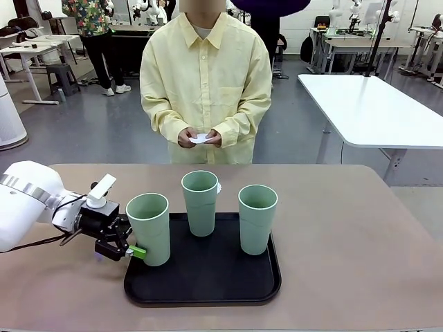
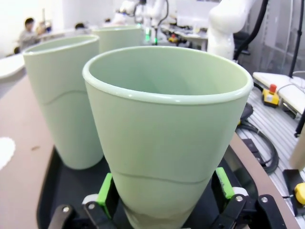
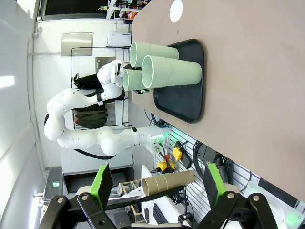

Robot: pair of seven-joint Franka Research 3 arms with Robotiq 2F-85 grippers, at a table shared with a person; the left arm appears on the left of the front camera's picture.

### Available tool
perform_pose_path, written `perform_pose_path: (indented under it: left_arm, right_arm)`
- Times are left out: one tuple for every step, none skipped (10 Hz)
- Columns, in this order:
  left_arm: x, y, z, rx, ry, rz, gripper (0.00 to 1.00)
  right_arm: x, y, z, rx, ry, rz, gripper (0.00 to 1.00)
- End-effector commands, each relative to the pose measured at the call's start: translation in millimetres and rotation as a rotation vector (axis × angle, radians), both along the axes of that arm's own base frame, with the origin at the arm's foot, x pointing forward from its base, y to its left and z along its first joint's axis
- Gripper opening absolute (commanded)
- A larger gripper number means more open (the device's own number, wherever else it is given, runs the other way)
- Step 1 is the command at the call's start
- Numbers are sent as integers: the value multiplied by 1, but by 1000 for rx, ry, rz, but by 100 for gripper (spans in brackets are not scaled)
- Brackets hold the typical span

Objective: Place coasters on the table and set cups on them.
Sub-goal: Pick up one Reusable plastic cup and place it on a coaster set by the human.

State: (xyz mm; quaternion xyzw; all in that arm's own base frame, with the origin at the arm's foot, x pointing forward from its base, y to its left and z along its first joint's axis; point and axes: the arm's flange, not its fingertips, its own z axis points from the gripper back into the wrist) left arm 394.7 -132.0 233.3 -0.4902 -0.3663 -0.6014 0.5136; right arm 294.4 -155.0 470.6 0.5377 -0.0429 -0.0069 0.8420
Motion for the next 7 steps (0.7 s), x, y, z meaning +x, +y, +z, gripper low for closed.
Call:
perform_pose_path:
  left_arm:
    - [2, -6, -6, -71, -75, -5, 91]
    - [3, -6, -6, -87, -85, -4, 90]
    - [3, -7, -6, -105, -97, -9, 57]
    - [3, -7, -6, -109, -94, -16, 36]
    - [3, -6, -6, -106, -90, -16, 3]
    - [4, -6, -3, -104, -86, -16, 0]
    - [1, -6, -1, -109, -81, -14, 0]
  right_arm:
    - [0, 0, 1, 6, -5, 2, 100]
    - [0, 0, 1, 6, -5, 2, 100]
    - [0, 0, 1, 6, -5, 2, 100]
    - [0, 0, 1, 6, -5, 2, 100]
    - [0, 0, 1, 6, -5, 2, 100]
    - [0, 0, 1, 6, -5, 2, 100]
    - [0, 0, 1, 6, -5, 2, 100]
